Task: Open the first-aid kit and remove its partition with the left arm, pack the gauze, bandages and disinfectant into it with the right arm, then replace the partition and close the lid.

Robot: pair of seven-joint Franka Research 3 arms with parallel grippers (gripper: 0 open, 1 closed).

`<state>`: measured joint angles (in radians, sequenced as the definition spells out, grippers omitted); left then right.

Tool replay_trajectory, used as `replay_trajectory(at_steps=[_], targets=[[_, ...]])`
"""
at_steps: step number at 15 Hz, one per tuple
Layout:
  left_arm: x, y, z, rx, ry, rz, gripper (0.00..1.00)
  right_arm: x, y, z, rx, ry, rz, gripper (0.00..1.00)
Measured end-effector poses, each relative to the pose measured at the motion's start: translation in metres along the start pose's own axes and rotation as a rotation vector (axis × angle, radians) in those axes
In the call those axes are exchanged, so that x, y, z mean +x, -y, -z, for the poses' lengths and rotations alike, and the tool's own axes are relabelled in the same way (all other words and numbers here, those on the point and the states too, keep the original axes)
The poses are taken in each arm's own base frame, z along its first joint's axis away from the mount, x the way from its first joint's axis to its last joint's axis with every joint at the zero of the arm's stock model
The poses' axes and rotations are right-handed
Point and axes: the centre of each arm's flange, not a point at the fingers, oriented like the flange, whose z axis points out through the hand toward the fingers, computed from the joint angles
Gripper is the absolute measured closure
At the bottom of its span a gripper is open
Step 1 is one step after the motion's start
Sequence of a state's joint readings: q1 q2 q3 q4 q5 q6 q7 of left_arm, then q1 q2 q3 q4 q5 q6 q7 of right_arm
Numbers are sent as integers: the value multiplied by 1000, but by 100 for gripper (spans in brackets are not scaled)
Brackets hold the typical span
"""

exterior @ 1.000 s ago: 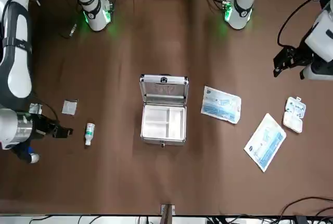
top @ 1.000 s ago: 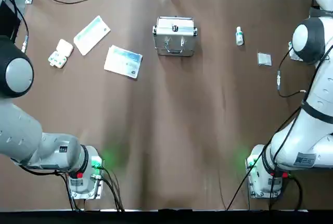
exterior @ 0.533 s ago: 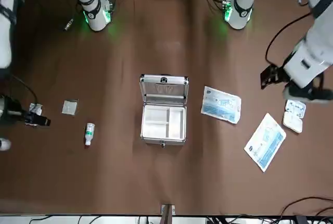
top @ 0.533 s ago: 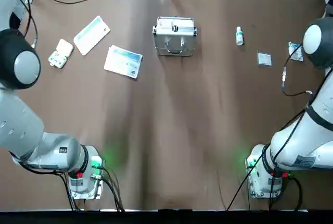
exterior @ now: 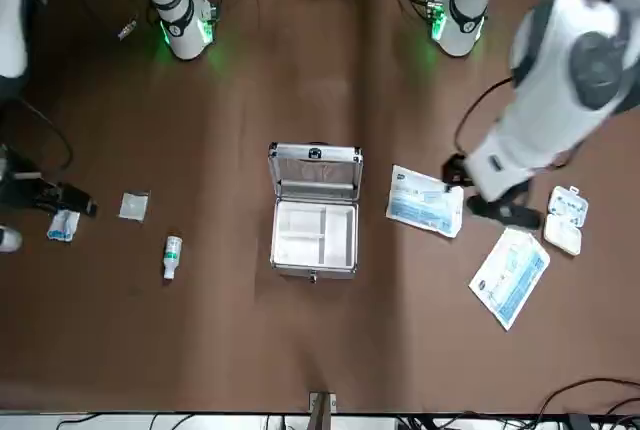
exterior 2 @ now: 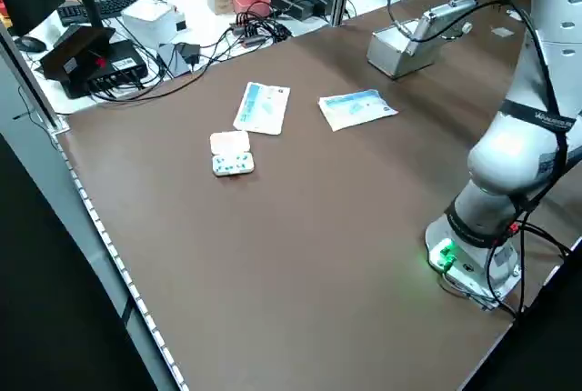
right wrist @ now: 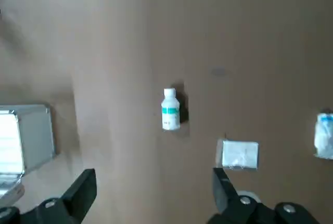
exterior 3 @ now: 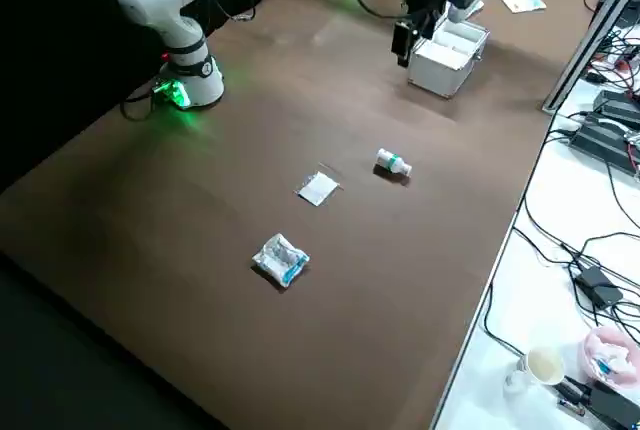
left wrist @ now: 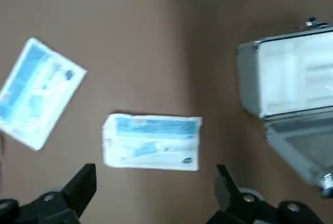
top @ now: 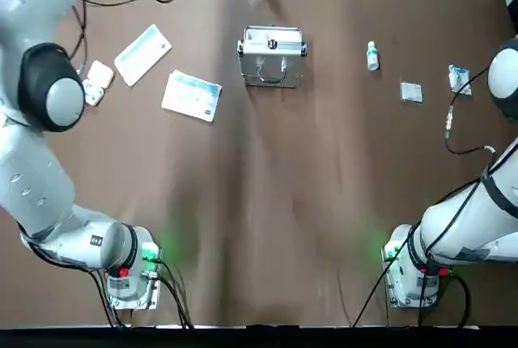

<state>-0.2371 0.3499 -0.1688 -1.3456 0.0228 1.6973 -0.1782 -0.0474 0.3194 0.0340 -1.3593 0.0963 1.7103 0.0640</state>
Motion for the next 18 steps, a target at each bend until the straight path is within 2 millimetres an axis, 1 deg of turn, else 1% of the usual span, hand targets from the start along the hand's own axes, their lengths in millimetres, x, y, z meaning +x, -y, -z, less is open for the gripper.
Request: replay_trajectory(at_steps=[3,5,6,9,11,13,15,17,18], targets=[[5,-52,-21,-14,-24,20,0,2,5,-35,-2,-6,8,1],[8,-78,-34,-26,-44,39,0,5,4,-65,-3,-17,4,1],[9,-89,-42,-32,-50,50,0,7,2,-85,-4,-12,1,1],[11,-123,-65,-48,-61,82,0,13,-5,-153,-10,38,-7,1],[12,-142,-84,-57,-62,105,0,17,-5,-193,-12,60,-4,1],[15,-159,-106,-68,-66,130,0,17,-3,-228,-15,101,-1,1],[19,-171,-125,-80,-73,159,0,17,-2,-256,-17,122,1,1],[23,-179,-140,-91,-79,171,0,19,-2,-278,-18,114,1,1],[23,-190,-157,-96,-76,179,0,21,-2,-298,-18,101,3,1]])
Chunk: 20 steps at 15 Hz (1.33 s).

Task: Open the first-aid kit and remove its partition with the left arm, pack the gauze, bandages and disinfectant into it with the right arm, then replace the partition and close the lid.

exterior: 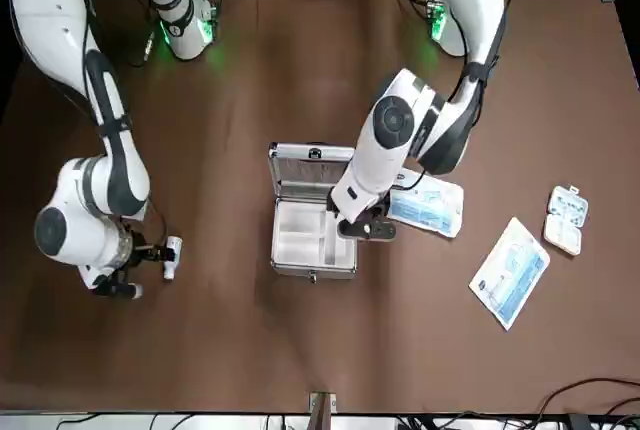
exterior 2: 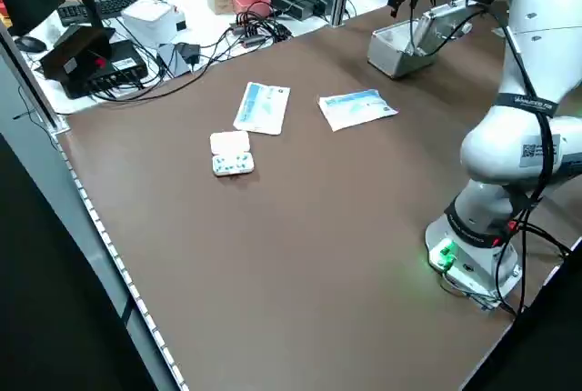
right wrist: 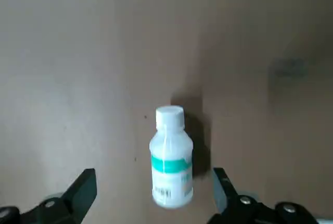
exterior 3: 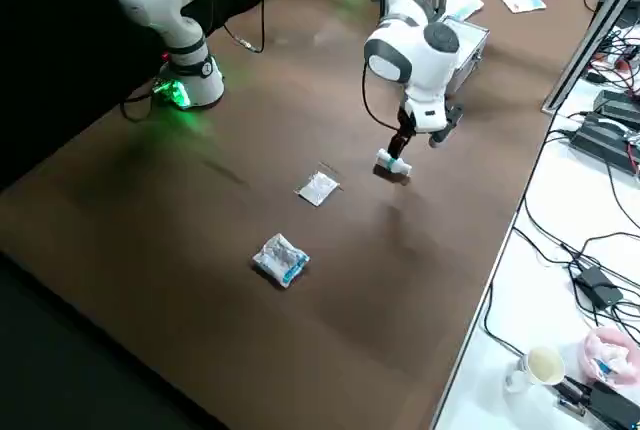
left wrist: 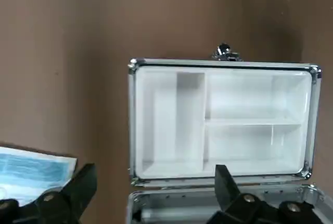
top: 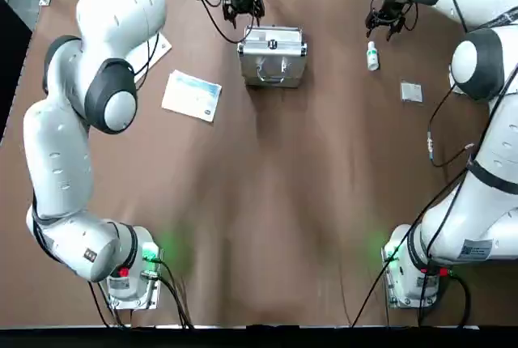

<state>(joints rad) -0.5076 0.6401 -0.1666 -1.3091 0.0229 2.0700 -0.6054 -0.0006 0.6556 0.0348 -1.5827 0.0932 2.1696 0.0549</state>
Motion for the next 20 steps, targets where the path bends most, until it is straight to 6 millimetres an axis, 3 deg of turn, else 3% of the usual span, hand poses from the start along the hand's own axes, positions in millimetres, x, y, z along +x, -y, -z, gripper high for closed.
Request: replay_trajectory(at_steps=[4,10,14,15,18,20], targets=[[-4,-22,-34,-46,-42,57,0,1,-6,-23,-4,17,18,1],[-7,-28,-64,-37,-30,64,1,-1,-8,-37,-5,43,30,3],[-11,-32,-78,-21,-34,57,6,-5,-9,-49,-7,65,30,8],[-11,-32,-81,-20,-34,56,14,-5,-9,-50,-7,67,30,9],[-12,-33,-87,-20,-33,55,15,-7,-9,-57,-8,83,31,15],[-14,-36,-92,-21,-32,51,15,-9,-9,-62,-9,95,32,34]])
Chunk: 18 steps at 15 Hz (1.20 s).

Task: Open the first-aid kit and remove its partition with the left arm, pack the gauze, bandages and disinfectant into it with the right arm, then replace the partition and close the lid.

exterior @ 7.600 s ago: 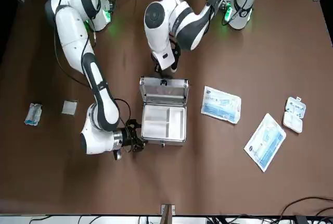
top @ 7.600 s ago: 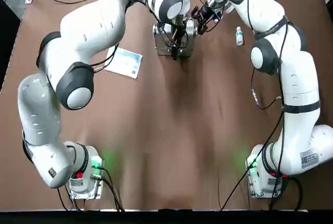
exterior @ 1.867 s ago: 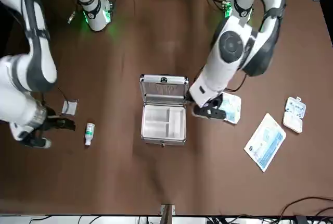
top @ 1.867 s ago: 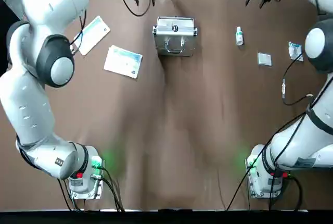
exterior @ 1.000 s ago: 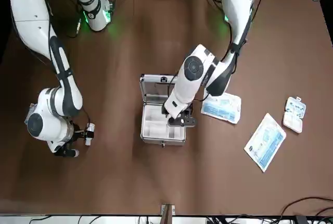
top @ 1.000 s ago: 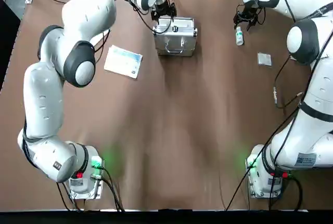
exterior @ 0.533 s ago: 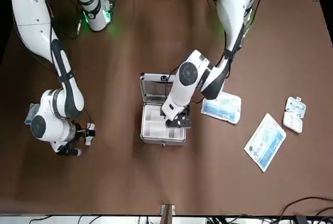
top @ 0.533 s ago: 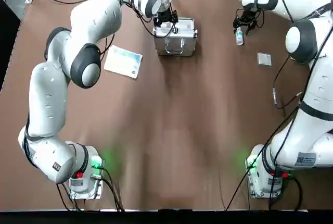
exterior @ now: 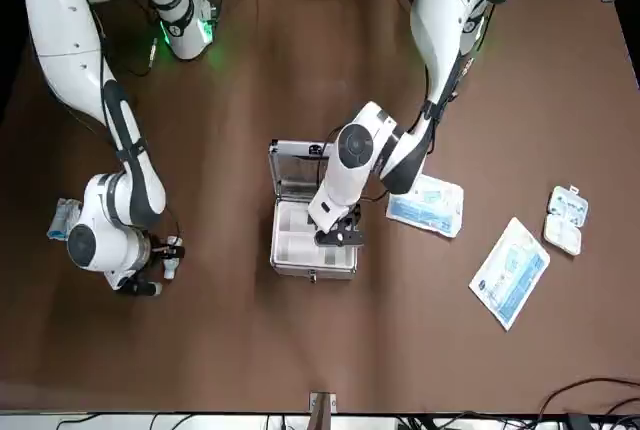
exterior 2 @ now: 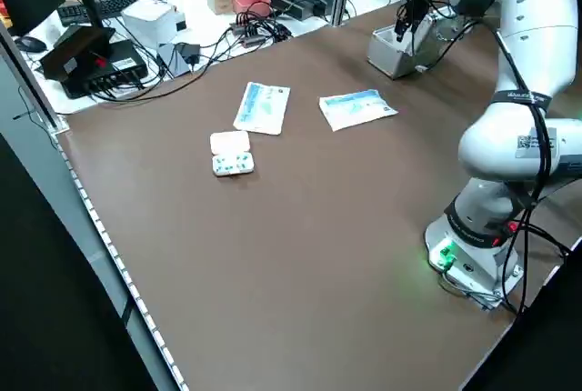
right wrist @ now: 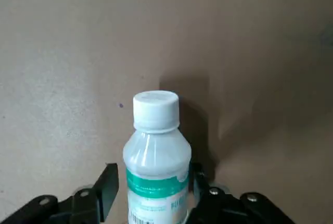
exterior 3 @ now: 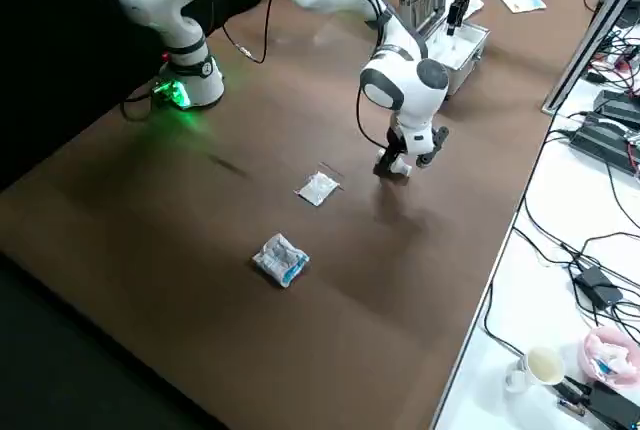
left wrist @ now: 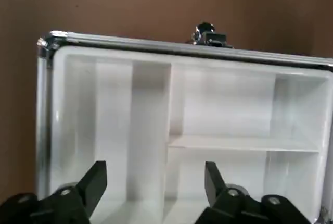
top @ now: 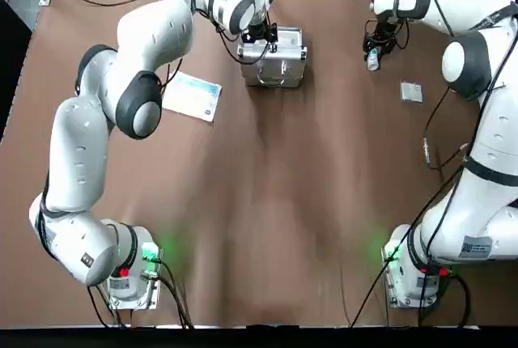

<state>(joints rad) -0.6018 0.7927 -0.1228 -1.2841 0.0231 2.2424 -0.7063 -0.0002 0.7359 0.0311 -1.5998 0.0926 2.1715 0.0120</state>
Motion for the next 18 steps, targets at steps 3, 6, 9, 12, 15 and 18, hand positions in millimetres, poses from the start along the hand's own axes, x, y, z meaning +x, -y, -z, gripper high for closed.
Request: replay_trajectory(at_steps=[3,6,9,12,15,18], targets=[[-7,-6,-8,2,6,-11,19,-4,1,-8,-1,15,2,39],[-8,-7,-11,5,10,-13,22,-4,3,-8,-2,17,5,50],[-9,-7,-13,8,11,-15,30,-4,3,-6,-3,24,4,59],[-11,-9,-15,9,13,-20,35,0,2,3,-2,7,4,60],[-13,-9,-19,14,18,-21,40,6,2,27,-1,6,3,60],[-13,-8,-22,16,20,-21,41,7,0,43,0,1,1,60]])
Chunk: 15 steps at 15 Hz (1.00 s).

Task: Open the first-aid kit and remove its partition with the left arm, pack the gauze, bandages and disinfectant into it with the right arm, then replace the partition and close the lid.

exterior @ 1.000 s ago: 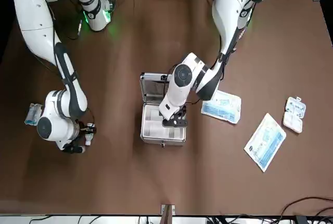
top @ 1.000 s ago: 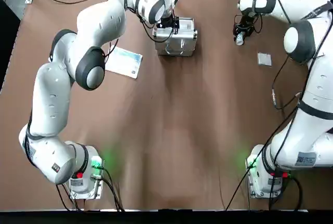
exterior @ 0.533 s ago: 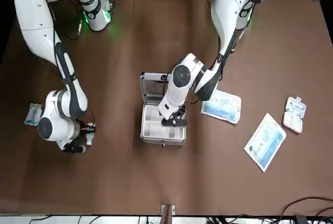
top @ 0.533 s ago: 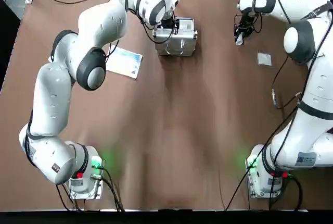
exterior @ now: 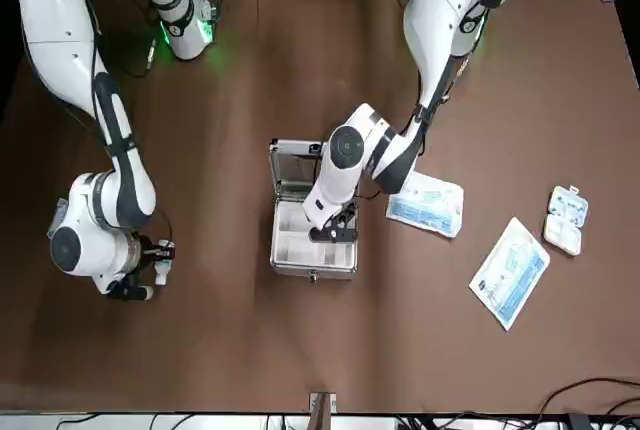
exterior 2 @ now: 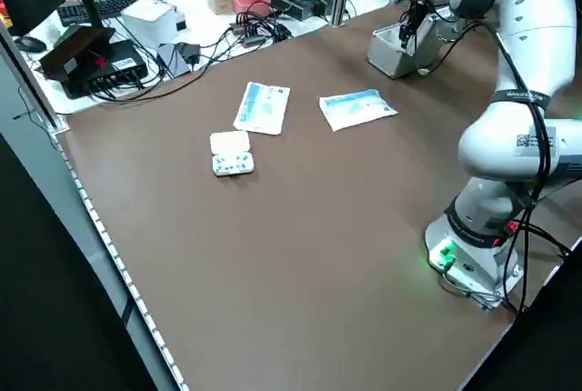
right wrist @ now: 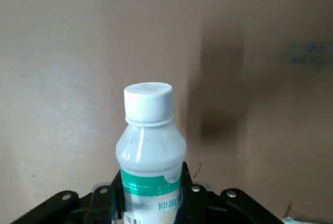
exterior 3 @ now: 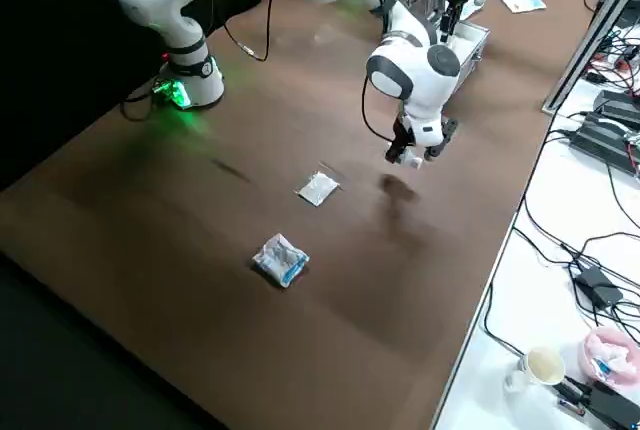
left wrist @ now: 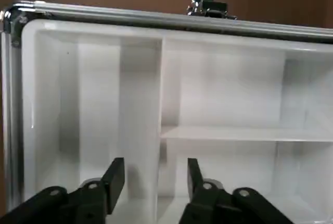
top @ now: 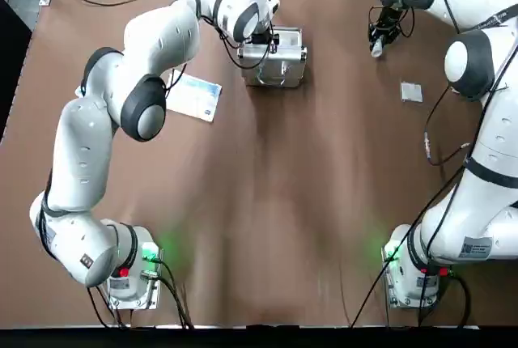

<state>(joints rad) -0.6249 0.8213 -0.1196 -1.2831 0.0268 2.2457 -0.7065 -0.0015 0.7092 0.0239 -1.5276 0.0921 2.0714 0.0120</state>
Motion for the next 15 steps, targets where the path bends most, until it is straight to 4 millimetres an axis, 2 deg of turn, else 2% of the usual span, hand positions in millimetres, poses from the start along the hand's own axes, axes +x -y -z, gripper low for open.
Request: replay_trajectory(at_steps=[4,5,6,8,9,10,11,15], targets=[[0,0,0,2,-1,-2,48,3,3,13,2,-22,4,60],[0,0,0,4,1,-2,55,3,3,17,2,-28,5,60],[-1,0,-1,10,7,-3,75,2,7,27,3,-43,8,60],[-1,1,-1,11,8,-3,78,0,16,40,3,-52,19,60],[-1,1,-1,11,8,-3,84,-2,22,46,2,-55,26,60],[-1,0,-1,11,8,-3,84,-3,27,52,2,-62,31,60],[-2,0,-1,9,7,-4,90,-3,31,57,3,-69,34,60],[-2,-2,1,12,6,-13,96,-5,47,61,3,-74,31,60]])
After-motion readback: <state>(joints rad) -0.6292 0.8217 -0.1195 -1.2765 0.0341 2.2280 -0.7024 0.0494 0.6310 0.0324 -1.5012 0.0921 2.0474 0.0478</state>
